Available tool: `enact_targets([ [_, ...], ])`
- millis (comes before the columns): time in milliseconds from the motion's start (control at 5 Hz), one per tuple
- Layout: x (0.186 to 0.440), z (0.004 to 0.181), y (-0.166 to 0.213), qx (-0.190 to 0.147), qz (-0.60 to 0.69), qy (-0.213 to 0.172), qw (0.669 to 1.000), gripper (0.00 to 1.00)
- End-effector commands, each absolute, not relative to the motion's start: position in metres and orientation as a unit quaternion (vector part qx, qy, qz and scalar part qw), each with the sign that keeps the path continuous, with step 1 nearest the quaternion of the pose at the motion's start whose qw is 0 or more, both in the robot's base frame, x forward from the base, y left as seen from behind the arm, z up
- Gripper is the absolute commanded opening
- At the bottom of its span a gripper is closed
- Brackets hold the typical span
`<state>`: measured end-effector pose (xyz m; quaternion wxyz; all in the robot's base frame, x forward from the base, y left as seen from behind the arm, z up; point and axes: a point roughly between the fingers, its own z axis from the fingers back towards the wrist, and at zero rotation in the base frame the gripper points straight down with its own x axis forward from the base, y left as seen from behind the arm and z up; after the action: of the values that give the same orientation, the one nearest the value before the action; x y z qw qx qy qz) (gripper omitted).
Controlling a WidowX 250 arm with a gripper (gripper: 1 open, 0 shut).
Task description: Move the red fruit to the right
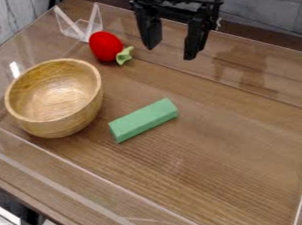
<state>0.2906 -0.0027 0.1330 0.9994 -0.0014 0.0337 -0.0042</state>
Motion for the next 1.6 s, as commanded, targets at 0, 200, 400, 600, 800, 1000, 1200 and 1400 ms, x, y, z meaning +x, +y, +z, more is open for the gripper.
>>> enact_targets([
  [0, 0.297, 0.129, 0.014, -0.003, 0.033, 0.037, 0.999, 1.0],
  [200, 0.302, 0.134, 0.05, -0.01, 0.1, 0.024, 0.995, 1.0],
  [400, 0.309, 0.137, 0.096, -0.02, 0.182, 0.007, 0.983, 1.0],
  [600, 0.318, 0.134, 0.135, -0.029, 0.303, -0.007, 0.953, 1.0],
  [800, 0.328, 0.129, 0.159, -0.037, 0.393, -0.019, 0.919, 1.0],
  [1000, 0.34, 0.117, 0.165, -0.045, 0.426, -0.022, 0.903, 1.0],
  [1200, 0.35, 0.105, 0.166, -0.053, 0.448, -0.022, 0.892, 1.0],
  [1400, 0.358, 0.109, 0.161, -0.061, 0.46, -0.022, 0.885, 1.0],
])
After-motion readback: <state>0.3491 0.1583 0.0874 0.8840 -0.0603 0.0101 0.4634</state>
